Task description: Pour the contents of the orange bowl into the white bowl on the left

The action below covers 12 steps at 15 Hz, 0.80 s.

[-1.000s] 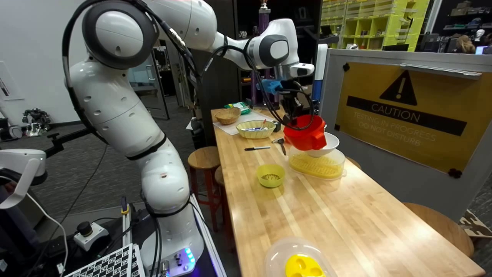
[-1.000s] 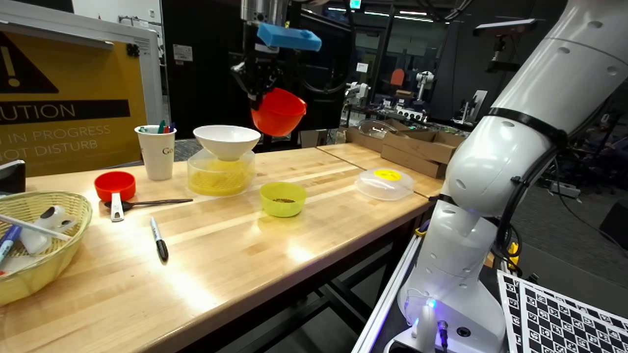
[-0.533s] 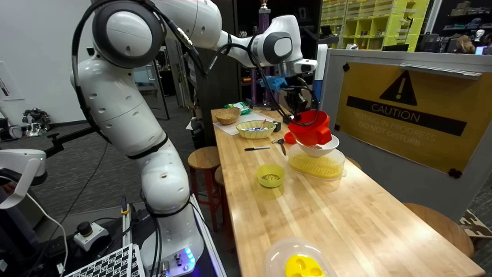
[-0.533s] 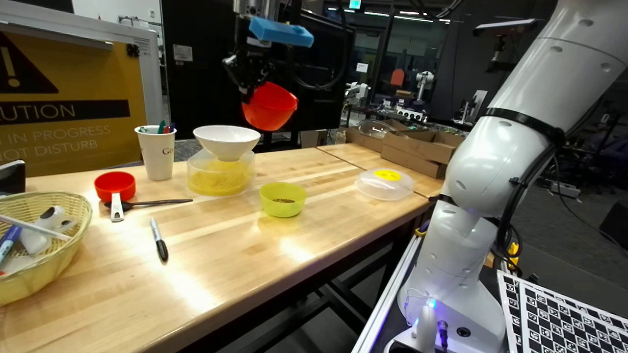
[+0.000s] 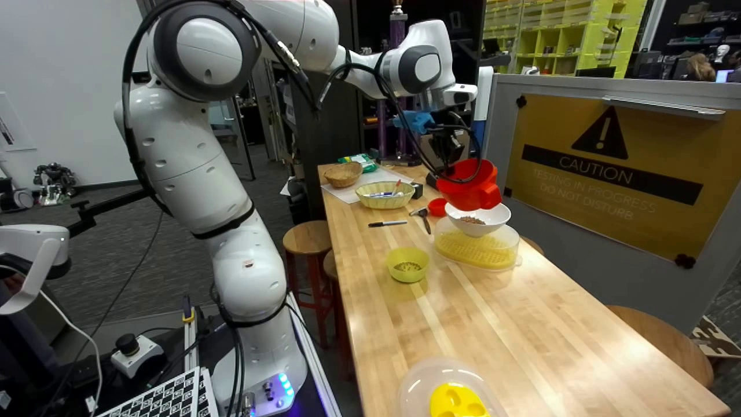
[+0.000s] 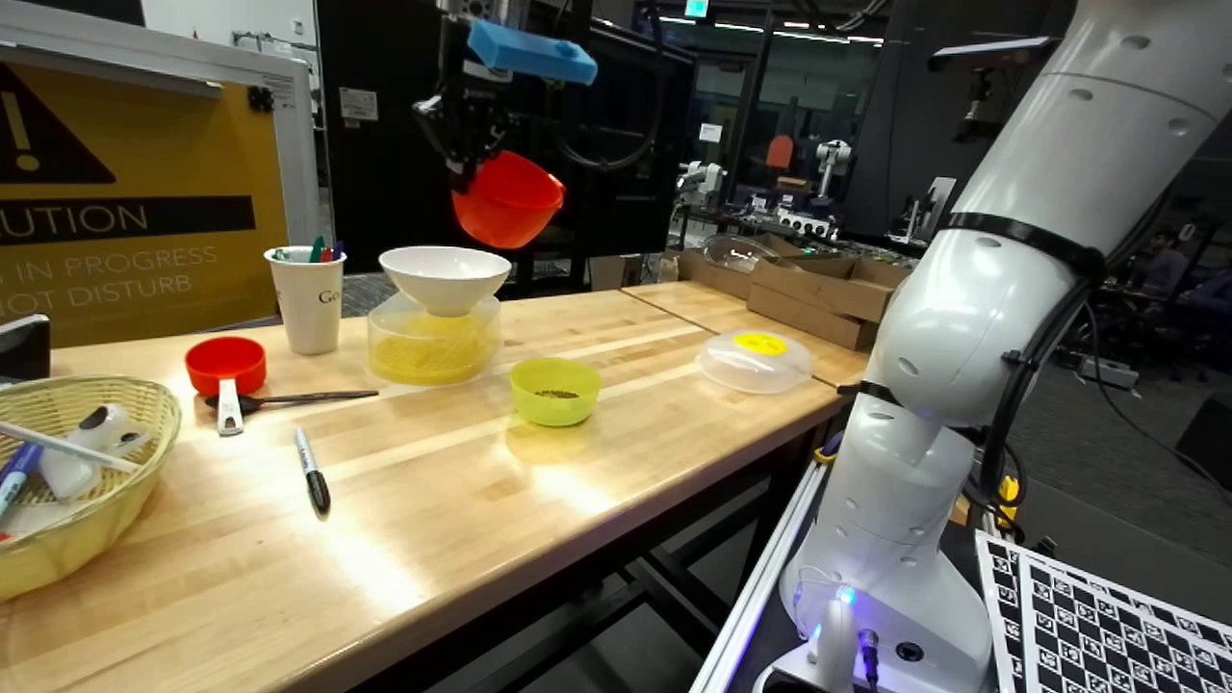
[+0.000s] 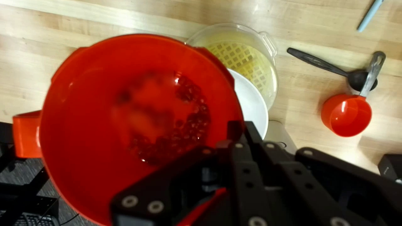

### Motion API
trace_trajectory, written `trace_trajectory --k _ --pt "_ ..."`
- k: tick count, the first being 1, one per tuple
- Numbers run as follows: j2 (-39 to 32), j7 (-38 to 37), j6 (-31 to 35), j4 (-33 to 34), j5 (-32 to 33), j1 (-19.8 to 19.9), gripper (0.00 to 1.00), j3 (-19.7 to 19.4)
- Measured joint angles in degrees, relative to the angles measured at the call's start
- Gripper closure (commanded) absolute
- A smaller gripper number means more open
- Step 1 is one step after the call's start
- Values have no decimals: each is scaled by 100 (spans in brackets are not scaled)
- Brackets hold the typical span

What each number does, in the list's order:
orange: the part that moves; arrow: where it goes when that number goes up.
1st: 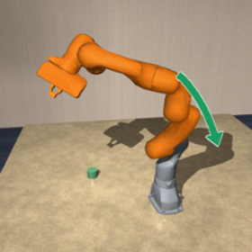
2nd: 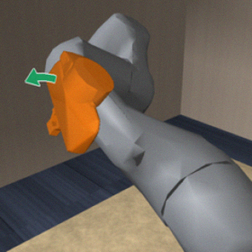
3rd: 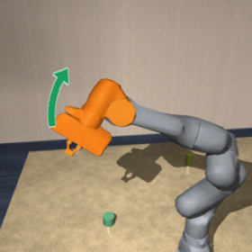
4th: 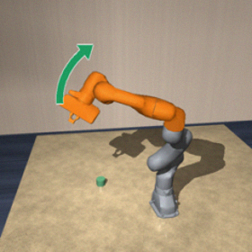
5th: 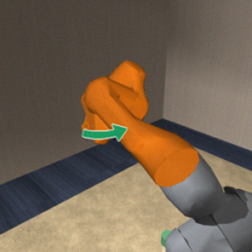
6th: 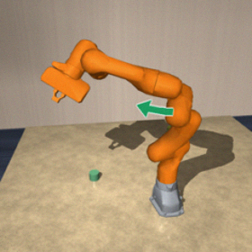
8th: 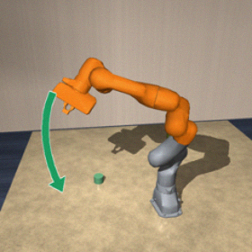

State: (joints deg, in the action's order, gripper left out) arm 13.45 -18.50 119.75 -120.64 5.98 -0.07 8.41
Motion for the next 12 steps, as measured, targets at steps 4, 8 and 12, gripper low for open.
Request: trace_trajectory --k 4,8,12 --pt "-74 -49 183 74 161 -63 99 41" --pt "-195 -223 455 102 247 -88 99 99" --pt "-370 -373 699 160 286 -114 99 125"
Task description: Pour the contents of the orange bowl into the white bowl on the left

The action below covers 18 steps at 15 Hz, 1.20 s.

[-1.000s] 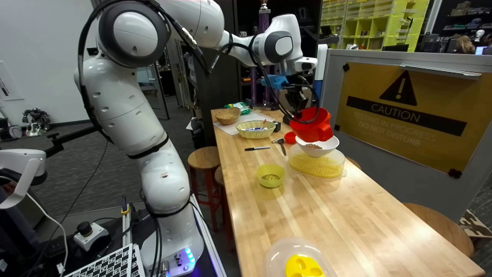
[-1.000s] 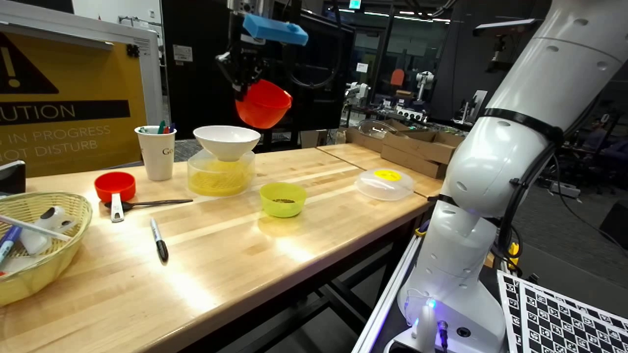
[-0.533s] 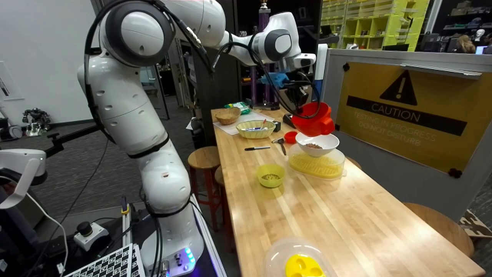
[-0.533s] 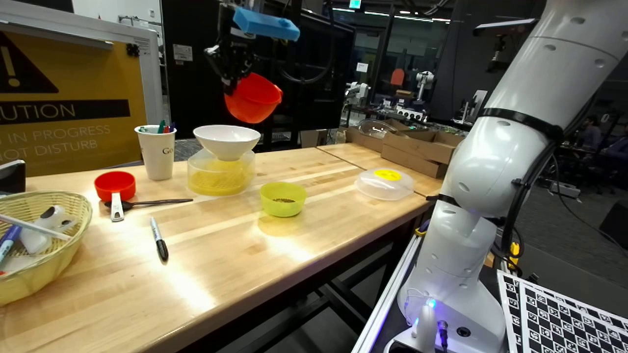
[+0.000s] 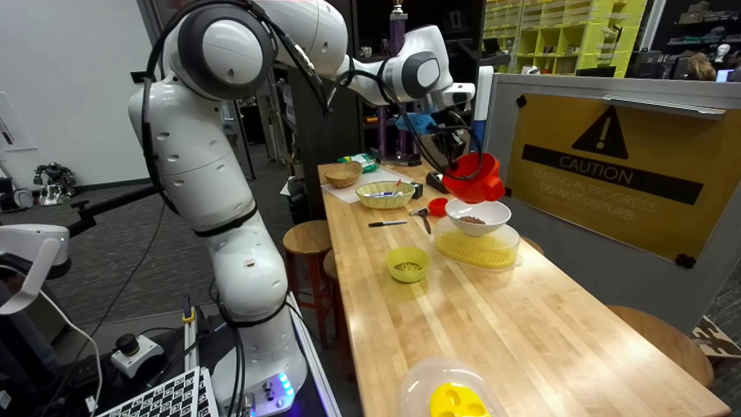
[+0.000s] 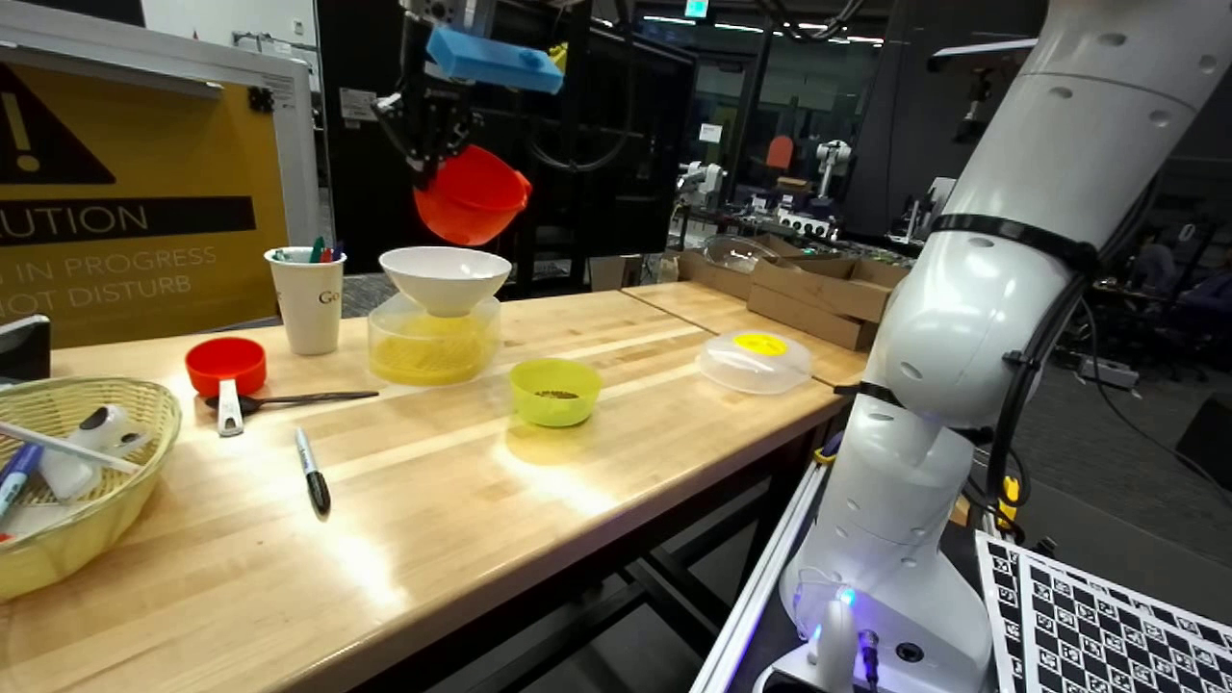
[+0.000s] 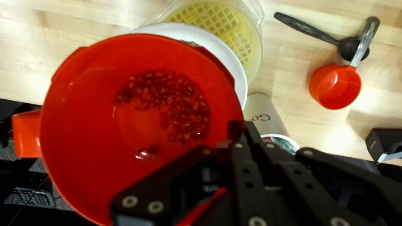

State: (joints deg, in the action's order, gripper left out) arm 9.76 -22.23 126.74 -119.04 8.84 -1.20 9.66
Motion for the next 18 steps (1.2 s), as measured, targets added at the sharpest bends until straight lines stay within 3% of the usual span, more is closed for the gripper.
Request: trace_trajectory --k 8,18 --pt "-371 -675 733 85 640 -2 99 20" --pt "-771 -2319 1755 159 2112 1 99 -59"
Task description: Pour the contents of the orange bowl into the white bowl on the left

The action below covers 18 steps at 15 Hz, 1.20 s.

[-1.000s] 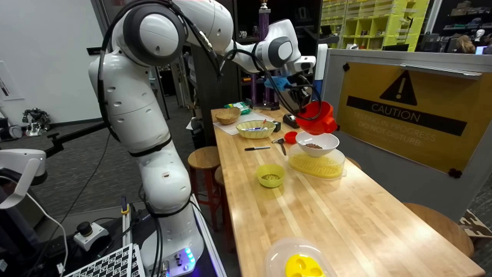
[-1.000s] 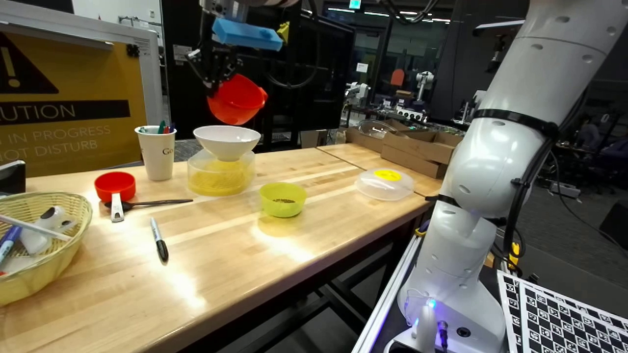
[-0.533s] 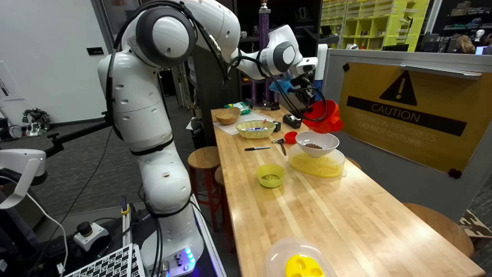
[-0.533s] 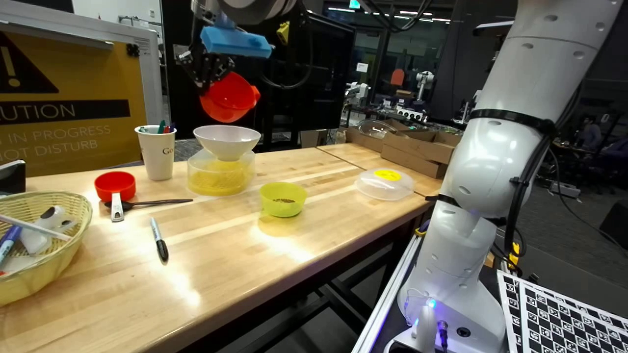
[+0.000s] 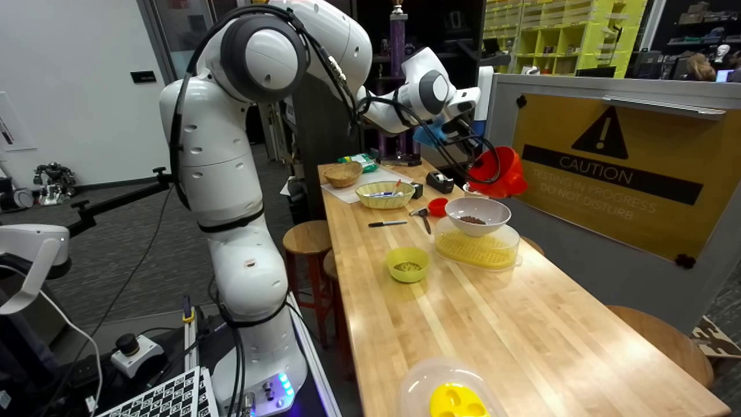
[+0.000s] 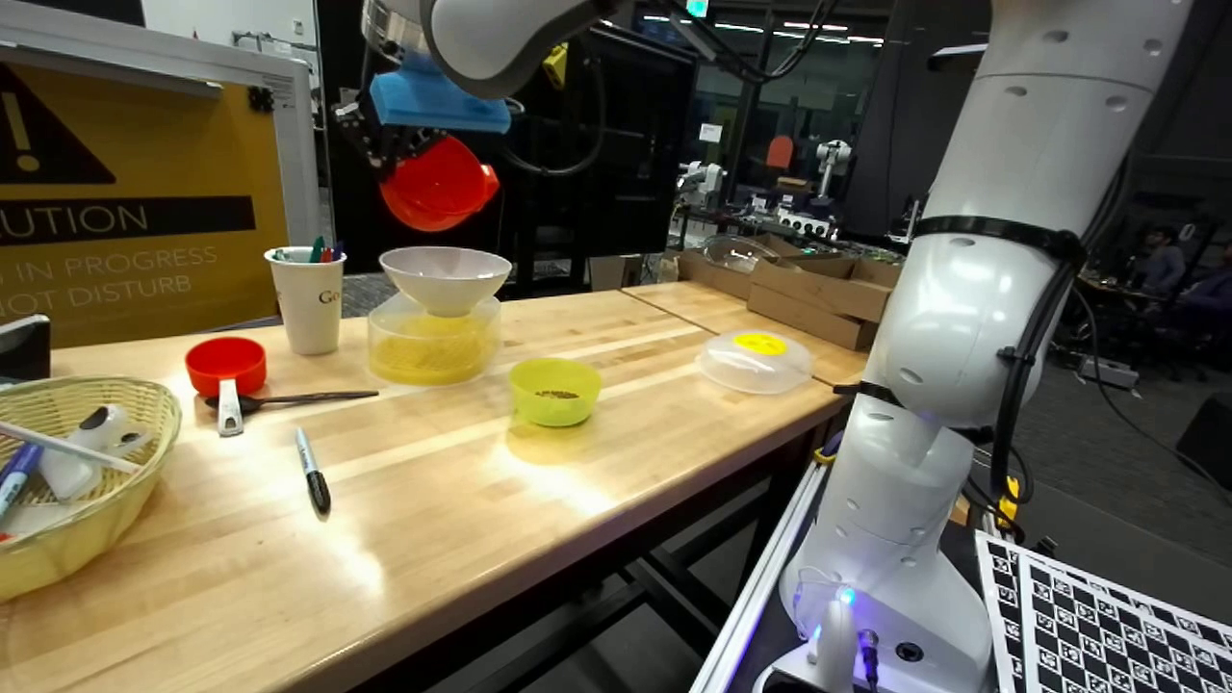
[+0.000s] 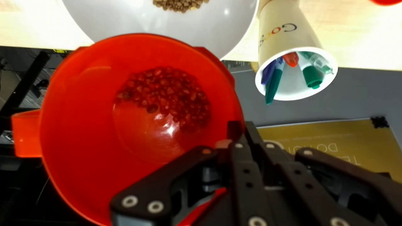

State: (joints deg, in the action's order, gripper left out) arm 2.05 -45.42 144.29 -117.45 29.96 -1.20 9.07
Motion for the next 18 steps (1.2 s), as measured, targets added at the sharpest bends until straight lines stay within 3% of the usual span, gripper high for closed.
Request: trace_trajectory --k 10,18 --pt "-105 -2738 302 196 2594 39 99 -116" --pt "-113 -5544 145 -255 5307 -6 99 5"
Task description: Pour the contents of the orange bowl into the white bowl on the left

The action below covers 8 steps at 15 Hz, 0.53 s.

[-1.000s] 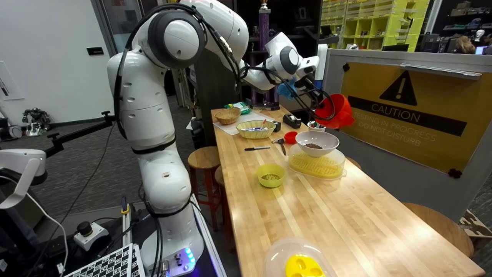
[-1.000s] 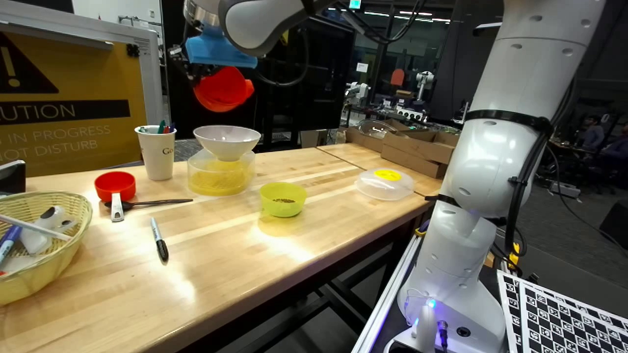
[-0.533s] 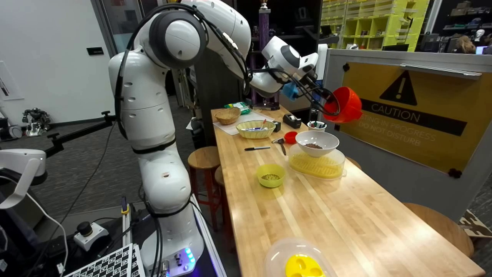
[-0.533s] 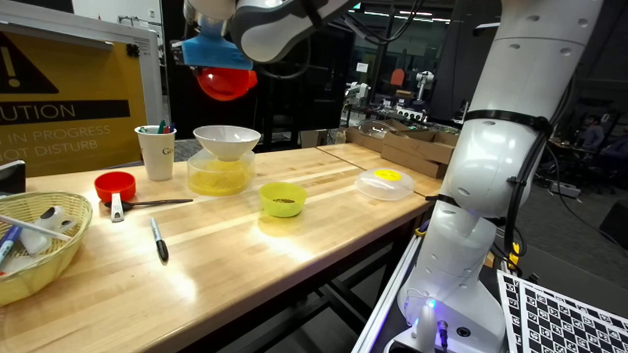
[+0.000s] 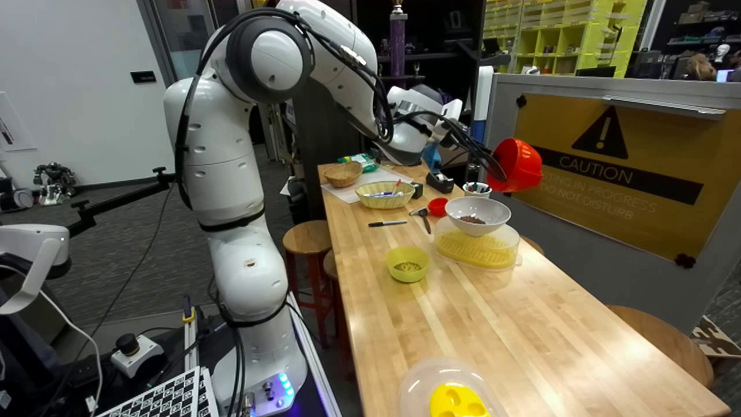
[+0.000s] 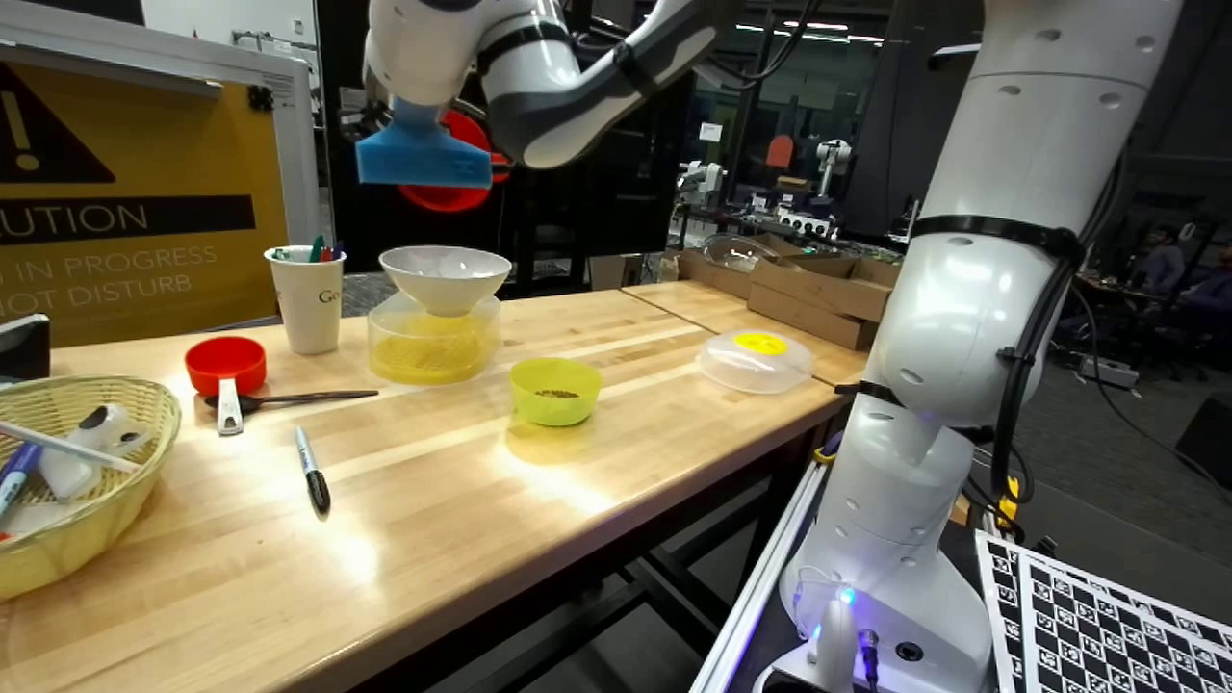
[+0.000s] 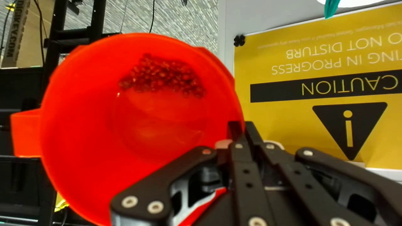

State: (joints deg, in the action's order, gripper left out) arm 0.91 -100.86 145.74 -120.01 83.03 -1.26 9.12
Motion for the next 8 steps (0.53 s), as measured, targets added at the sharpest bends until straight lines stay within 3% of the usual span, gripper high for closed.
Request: trace_trajectory --k 4,8 --pt "-1 -1226 -583 -314 994 -123 99 131" --pt "-2 -2160 -1386 -641 1454 -441 99 136"
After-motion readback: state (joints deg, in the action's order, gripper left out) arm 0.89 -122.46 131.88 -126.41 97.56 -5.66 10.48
